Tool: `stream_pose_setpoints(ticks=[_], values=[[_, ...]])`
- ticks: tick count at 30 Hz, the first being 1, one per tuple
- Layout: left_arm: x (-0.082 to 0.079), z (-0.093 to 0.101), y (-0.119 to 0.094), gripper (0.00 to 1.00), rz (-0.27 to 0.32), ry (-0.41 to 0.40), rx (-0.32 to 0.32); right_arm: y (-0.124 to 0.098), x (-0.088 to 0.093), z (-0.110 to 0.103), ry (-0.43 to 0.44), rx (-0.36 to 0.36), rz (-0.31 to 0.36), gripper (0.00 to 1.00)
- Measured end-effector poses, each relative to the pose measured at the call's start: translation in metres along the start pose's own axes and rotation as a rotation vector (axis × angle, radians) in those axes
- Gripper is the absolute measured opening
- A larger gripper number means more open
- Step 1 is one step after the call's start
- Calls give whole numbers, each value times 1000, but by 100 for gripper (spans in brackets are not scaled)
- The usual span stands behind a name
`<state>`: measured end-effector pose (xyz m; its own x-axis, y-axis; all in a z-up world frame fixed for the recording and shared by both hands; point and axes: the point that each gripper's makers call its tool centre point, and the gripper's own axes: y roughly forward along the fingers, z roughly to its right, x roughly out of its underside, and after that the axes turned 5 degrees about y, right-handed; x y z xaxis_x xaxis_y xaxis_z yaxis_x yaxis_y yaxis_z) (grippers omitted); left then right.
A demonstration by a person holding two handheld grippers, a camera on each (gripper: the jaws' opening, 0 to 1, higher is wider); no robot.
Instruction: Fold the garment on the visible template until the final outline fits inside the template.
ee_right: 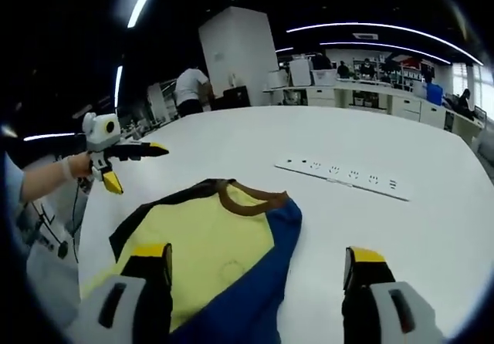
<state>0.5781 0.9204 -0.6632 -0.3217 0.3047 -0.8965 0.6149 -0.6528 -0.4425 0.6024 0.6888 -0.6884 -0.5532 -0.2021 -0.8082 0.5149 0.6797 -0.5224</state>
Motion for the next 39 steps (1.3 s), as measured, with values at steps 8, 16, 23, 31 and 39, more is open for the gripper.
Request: stream_pose_setpoints(ticks=[8,16,23,31,39], values=[[0,11,-29,96,15,10,-21,-27,12,-13,14,9,15,91],[11,17,-62,94,10,0,-49,-55,25,-13,34,29,24,89],[29,33,-88,92,-12,-3,-65,-74,38,-12,74,25,46,88],[45,37,-115,89,-35,-14,-98,-92,57,-22,72,18,37,85],[47,47,-124,87,-36,-19,-105,-102,75,-27,88,23,16,84]])
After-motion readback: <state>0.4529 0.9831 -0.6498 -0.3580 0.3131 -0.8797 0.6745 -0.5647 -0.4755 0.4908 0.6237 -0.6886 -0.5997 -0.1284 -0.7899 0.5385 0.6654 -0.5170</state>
